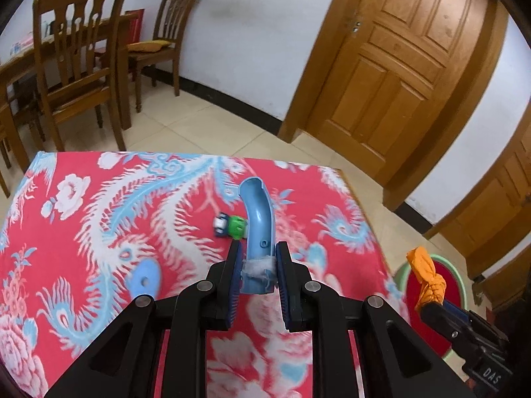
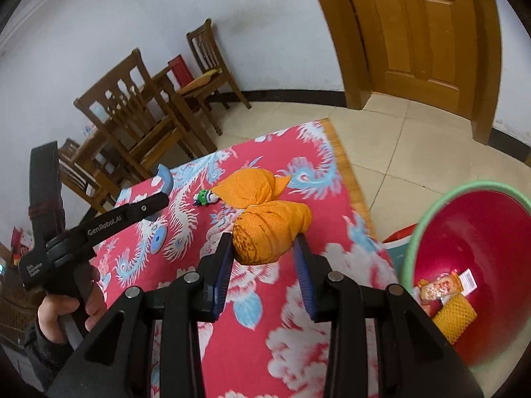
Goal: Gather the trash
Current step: 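Carry the orange toy with the right tool over the bin while the left tool carries the scoop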
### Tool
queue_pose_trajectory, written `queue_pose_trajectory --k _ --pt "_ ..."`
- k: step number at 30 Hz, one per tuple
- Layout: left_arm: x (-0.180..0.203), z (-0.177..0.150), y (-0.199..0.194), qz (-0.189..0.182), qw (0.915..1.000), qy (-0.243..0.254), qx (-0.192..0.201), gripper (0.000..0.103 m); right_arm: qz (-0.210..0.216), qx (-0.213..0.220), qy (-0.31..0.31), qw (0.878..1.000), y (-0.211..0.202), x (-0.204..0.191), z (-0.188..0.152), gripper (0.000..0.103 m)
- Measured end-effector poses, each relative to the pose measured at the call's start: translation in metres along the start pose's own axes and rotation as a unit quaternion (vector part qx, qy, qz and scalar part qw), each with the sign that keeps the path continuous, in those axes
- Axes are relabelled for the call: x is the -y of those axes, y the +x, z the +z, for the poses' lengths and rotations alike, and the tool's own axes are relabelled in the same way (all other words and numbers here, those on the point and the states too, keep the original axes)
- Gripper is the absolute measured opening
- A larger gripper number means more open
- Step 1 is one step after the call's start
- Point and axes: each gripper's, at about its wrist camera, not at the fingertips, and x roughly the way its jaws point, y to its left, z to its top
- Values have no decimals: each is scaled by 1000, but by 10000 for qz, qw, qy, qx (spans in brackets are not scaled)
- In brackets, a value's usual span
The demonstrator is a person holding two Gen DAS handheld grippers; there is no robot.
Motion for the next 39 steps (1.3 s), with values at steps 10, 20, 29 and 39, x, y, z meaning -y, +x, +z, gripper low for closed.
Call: queue_pose_trajectory --k 10,20,29,39 --pt "50 -25 -24 -465 9986 247 -4 20 -229 246 437 9985 -46 47 -19 39" --pt "93 -46 -29 -758 9959 480 -107 20 -491 418 906 9938 -82 93 -42 40" --pt "126 -65 -23 -970 9928 639 -285 20 -871 455 1160 9884 -101 129 -60 40" --pt "157 -81 -13 -1101 9889 867 -485 20 -1201 346 1591 9793 -104 175 -80 42"
